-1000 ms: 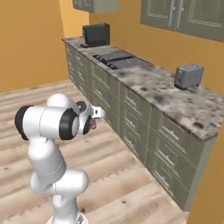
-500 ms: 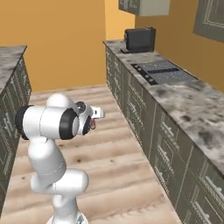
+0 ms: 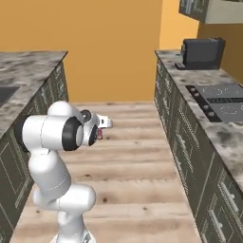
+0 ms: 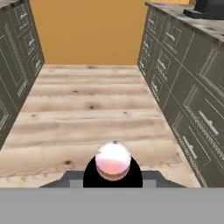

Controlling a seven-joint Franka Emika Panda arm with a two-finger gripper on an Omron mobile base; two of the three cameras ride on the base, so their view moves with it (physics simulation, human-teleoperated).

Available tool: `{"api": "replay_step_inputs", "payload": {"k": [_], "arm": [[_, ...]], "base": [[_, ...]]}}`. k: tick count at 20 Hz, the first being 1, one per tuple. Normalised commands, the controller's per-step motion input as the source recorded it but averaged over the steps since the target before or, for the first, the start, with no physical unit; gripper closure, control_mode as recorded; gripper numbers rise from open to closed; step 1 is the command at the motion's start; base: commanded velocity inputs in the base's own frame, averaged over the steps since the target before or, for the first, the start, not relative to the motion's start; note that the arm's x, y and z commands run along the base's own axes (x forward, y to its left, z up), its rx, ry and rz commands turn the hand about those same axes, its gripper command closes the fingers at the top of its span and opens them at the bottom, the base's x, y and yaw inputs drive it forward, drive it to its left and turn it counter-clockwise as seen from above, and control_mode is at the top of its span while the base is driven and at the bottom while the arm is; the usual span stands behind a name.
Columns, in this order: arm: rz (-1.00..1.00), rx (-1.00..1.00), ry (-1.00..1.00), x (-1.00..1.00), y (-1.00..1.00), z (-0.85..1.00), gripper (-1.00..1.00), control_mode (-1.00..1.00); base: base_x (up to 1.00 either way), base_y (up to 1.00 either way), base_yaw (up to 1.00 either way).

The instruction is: Place the large bottle from the dining counter next to the other large bottle outside the sink, and place the small bottle from the dining counter next to the other small bottle inside the sink.

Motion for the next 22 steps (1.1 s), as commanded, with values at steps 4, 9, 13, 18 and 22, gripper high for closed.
{"api": "replay_step_inputs", "payload": {"k": [4, 9, 13, 18, 22], "arm": [[0.0, 0.0, 0.0, 0.0, 0.0, 0.0, 1.0, 1.0], [0.0, 0.0, 0.0, 0.0, 0.0, 0.0, 1.0, 1.0], [0.0, 0.0, 0.0, 0.0, 0.0, 0.0, 1.0, 1.0], [0.0, 0.0, 0.0, 0.0, 0.0, 0.0, 1.0, 1.0], [0.0, 0.0, 0.0, 0.0, 0.0, 0.0, 1.0, 1.0]], "base": [[1.0, 0.0, 0.39], [1.0, -0.25, 0.34], [1.0, -0.4, 0.32], [1.0, -0.41, 0.35], [1.0, -0.42, 0.39]]}}
